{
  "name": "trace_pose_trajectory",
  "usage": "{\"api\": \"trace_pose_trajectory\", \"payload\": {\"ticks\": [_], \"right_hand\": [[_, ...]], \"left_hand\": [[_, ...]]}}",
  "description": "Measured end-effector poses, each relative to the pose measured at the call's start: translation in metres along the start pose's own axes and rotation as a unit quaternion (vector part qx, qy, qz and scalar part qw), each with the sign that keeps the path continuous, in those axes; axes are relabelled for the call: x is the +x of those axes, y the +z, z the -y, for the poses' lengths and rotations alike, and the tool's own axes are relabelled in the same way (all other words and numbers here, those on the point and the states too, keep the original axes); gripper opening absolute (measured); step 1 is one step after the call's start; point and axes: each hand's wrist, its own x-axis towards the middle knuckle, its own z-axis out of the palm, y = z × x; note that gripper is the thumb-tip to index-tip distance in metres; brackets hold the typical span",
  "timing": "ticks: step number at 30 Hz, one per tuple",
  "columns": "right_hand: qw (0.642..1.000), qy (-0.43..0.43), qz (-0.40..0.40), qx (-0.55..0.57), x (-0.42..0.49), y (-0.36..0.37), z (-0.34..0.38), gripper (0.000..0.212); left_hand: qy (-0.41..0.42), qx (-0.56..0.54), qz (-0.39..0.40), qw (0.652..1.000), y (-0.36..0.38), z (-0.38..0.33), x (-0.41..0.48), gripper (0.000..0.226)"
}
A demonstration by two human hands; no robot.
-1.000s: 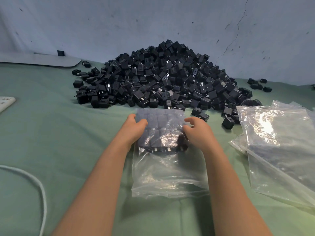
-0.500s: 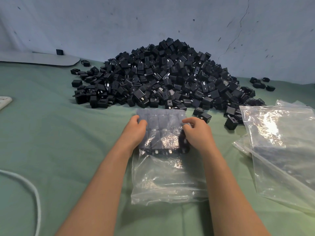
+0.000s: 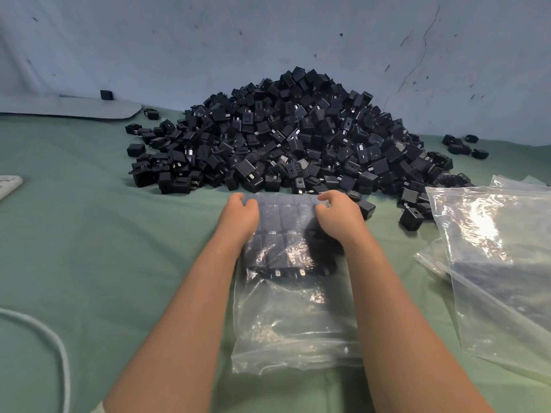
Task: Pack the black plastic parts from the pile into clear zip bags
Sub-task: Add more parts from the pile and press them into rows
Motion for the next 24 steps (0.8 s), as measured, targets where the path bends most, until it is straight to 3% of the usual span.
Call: {"api": "trace_pose_trajectory", "payload": {"ticks": [17, 24], "right_hand": [[0.997, 0.018, -0.006, 0.076, 0.014, 0.008, -0.005, 0.039], [0.997, 0.026, -0.002, 0.077, 0.013, 0.011, -0.007, 0.038]], "left_hand": [[0.018, -0.058, -0.035, 0.998, 0.000, 0.006, 0.012, 0.018], [0.012, -0.041, -0.024, 0.999, 0.000, 0.008, 0.012, 0.024]]}}
